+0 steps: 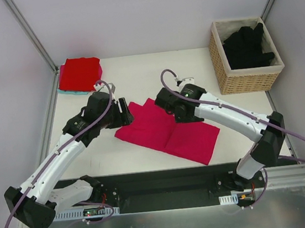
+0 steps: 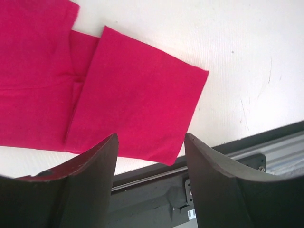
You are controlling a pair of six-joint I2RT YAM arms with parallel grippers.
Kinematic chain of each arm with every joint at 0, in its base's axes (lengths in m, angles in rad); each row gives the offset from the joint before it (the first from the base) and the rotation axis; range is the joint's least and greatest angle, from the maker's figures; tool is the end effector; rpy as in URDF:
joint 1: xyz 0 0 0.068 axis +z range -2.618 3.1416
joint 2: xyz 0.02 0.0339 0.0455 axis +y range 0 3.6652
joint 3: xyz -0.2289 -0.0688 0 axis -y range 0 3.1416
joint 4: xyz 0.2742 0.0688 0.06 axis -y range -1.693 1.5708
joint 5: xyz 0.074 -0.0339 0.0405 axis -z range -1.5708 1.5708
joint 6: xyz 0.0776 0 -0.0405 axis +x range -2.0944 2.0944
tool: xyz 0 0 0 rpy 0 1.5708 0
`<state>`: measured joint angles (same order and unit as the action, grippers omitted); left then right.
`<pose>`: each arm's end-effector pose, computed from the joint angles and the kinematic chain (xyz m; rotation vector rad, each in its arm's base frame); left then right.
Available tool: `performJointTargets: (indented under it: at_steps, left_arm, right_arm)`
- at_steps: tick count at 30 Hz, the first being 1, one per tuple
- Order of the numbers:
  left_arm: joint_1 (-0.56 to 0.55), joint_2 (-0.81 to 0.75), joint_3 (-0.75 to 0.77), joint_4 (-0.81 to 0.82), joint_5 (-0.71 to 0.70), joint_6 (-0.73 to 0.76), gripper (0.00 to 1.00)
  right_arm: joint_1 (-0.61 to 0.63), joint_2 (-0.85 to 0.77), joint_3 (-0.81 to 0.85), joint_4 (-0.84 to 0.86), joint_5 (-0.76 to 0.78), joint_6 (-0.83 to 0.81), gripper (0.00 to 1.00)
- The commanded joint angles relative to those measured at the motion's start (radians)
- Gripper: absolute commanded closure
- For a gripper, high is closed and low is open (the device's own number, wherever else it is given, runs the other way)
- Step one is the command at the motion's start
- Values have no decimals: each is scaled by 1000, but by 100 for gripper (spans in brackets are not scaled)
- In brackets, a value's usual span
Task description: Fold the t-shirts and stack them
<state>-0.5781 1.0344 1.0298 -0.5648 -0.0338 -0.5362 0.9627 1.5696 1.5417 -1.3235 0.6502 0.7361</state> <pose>0.2570 -0.1645 0.2873 0.0258 2.2033 -0.6059 0.2243 0.2399 0.2622 -0.1898 2.4862 -0.3486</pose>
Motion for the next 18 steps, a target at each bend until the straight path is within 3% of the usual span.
performJointTargets:
  at_steps: [1,4,8,10,15,16,18]
  left_arm:
    - [61,16,-42,57,107,22,36]
    - [112,21,-95,115,152,28,35]
    - [237,50,-163,155,230,77,35]
    - [261,70,-177,169,244,93,35]
    - [265,165,-152,178,284,124,36]
    - [265,179,-140,177,297,122,38]
    - [264,207,-135,187,330,119,64]
  right_arm:
    - [-22,84,26,56,-18,-150,39]
    - [-82,90,-81,257,-156,-191,39]
    - [-180,-15,-296,525,-355,-181,40]
    - [-199,-31,-336,549,-418,-194,41]
    - [-228,79,-235,353,-458,-179,46]
    - [-229,89,-223,339,-458,-176,46]
    - [-229,89,-206,325,-451,-155,52]
